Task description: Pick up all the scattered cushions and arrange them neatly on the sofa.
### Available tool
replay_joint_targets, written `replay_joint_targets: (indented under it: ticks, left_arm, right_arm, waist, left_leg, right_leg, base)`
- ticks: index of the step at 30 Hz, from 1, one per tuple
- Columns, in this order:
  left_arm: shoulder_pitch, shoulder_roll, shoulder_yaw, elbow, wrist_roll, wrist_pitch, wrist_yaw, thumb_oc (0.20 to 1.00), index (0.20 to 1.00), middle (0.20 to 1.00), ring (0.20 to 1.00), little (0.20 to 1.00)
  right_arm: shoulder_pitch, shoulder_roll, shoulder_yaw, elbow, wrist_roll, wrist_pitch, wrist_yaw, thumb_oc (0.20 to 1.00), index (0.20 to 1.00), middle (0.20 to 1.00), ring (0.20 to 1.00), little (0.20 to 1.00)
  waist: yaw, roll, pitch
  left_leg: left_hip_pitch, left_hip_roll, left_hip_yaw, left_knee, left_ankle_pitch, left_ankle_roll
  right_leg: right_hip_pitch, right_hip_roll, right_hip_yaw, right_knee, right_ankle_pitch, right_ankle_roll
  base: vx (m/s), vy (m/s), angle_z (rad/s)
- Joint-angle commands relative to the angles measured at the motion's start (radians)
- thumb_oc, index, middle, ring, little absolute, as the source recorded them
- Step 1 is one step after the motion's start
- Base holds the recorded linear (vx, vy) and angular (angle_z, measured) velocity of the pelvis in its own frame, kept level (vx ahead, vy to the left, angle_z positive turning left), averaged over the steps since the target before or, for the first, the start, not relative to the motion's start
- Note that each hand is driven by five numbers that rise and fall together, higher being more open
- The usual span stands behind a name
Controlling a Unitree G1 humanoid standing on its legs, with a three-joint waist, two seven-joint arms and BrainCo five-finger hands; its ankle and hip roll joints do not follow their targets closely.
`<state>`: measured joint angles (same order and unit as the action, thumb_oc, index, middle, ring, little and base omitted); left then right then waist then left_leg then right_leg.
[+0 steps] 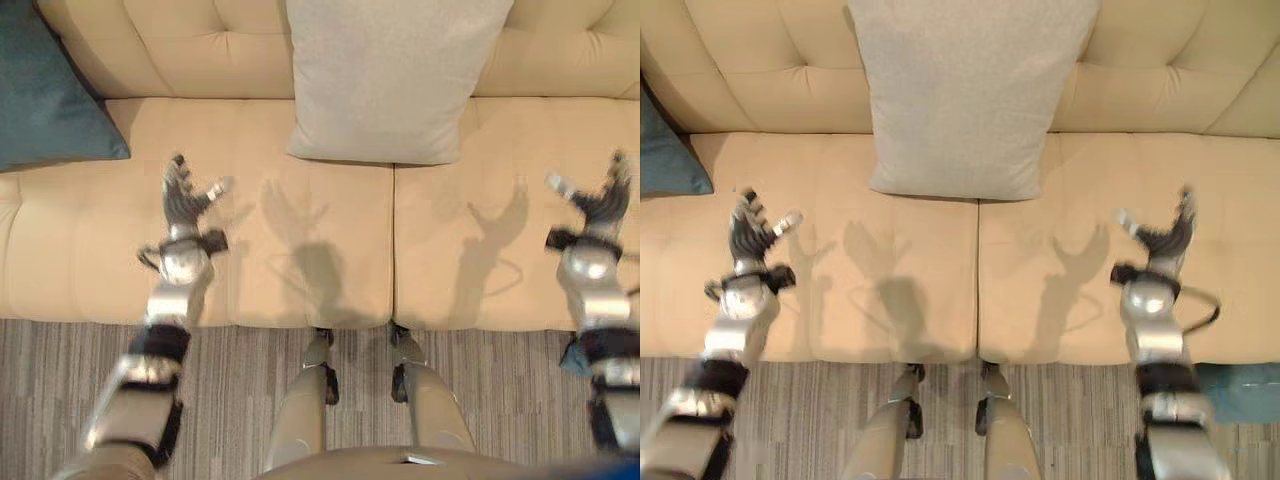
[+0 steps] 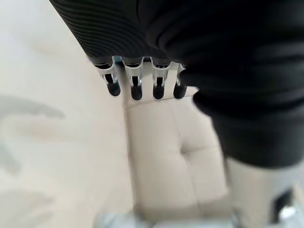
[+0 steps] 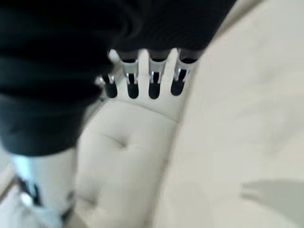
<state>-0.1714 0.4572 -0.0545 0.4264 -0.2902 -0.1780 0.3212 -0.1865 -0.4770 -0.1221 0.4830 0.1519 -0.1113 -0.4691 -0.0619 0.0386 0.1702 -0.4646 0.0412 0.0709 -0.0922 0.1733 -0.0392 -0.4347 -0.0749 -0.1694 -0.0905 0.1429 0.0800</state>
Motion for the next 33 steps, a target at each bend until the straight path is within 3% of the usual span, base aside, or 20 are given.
replay_joint_targets:
  ticks: [1,6,9,18,25,27,31,33]
  left_arm:
    - [-0.002,0.024,0.007,0.094,0.123,-0.014,-0.033,1.000,1.000,1.000,1.000,1.000]
    - [0.228,-0.041,0.021,0.168,0.195,0.019,-0.084,1.000,1.000,1.000,1.000,1.000]
    - [0.295,-0.101,0.006,0.318,0.225,0.045,-0.101,1.000,1.000,1.000,1.000,1.000]
    - [0.268,-0.158,-0.039,0.656,0.311,0.068,-0.080,1.000,1.000,1.000,1.000,1.000]
    - [0.245,-0.174,-0.086,0.735,0.349,0.075,-0.093,1.000,1.000,1.000,1.000,1.000]
    - [0.226,-0.179,-0.111,0.734,0.360,0.078,-0.096,1.000,1.000,1.000,1.000,1.000]
    - [0.201,-0.207,-0.129,0.742,0.355,0.082,-0.105,1.000,1.000,1.000,1.000,1.000]
    - [0.189,-0.217,-0.138,0.734,0.345,0.076,-0.110,1.000,1.000,1.000,1.000,1.000]
  right_arm:
    - [0.022,-0.020,-0.033,0.050,-0.049,-0.074,0.039,1.000,1.000,1.000,1.000,1.000]
    - [0.210,0.080,-0.077,0.120,-0.015,-0.074,0.098,1.000,1.000,1.000,1.000,1.000]
    - [0.273,0.113,0.002,0.227,-0.049,-0.049,0.162,1.000,1.000,1.000,1.000,1.000]
    - [0.239,0.107,0.250,0.502,-0.301,-0.011,0.196,1.000,1.000,1.000,1.000,1.000]
    - [0.223,0.150,0.322,0.654,-0.323,0.003,0.214,1.000,1.000,1.000,1.000,1.000]
    - [0.204,0.156,0.341,0.677,-0.325,0.008,0.211,1.000,1.000,1.000,1.000,1.000]
    - [0.174,0.151,0.350,0.698,-0.330,0.019,0.207,1.000,1.000,1.000,1.000,1.000]
    - [0.152,0.147,0.362,0.703,-0.323,0.032,0.224,1.000,1.000,1.000,1.000,1.000]
  waist:
    - [0.011,-0.037,-0.091]
    - [0.006,-0.042,-0.089]
    - [0.006,-0.048,-0.097]
    - [0.024,-0.059,-0.115]
    - [0.030,-0.065,-0.095]
    - [0.036,-0.072,-0.076]
    - [0.047,-0.087,-0.063]
    - [0.046,-0.088,-0.067]
  left_leg:
    - [0.056,-0.014,0.006,0.005,-0.085,-0.052]
    - [0.162,-0.001,0.017,0.005,-0.097,-0.046]
    - [0.258,0.006,0.028,0.005,-0.106,-0.043]
    - [0.397,0.019,0.040,0.005,-0.132,-0.041]
    - [0.454,0.037,0.036,0.023,-0.136,-0.043]
    - [0.415,0.036,0.013,0.107,-0.164,-0.043]
    - [0.377,-0.015,-0.110,0.236,-0.273,-0.038]
    - [0.402,-0.034,-0.199,0.267,-0.294,-0.034]
  right_leg:
    - [0.024,-0.036,-0.003,0.003,-0.004,0.067]
    - [0.132,-0.033,-0.014,0.003,-0.022,0.069]
    - [0.227,-0.023,-0.019,0.003,-0.042,0.065]
    - [0.369,0.001,-0.016,0.009,-0.089,0.048]
    - [0.434,0.019,-0.012,0.003,-0.123,0.028]
    - [0.429,0.012,-0.006,0.003,-0.120,0.025]
    - [0.391,-0.003,0.029,0.003,-0.093,0.027]
    - [0.356,-0.006,0.058,0.004,-0.064,0.031]
  base:
    - [0.02,-0.010,-0.09]
    - [0.01,-0.005,-0.03]
    - [0.03,-0.012,0.01]
    - [0.02,-0.020,0.00]
    - [0.00,-0.060,0.06]
    - [-0.15,-0.010,0.11]
    - [-0.20,0.071,-0.31]
    - [-0.16,0.206,-0.40]
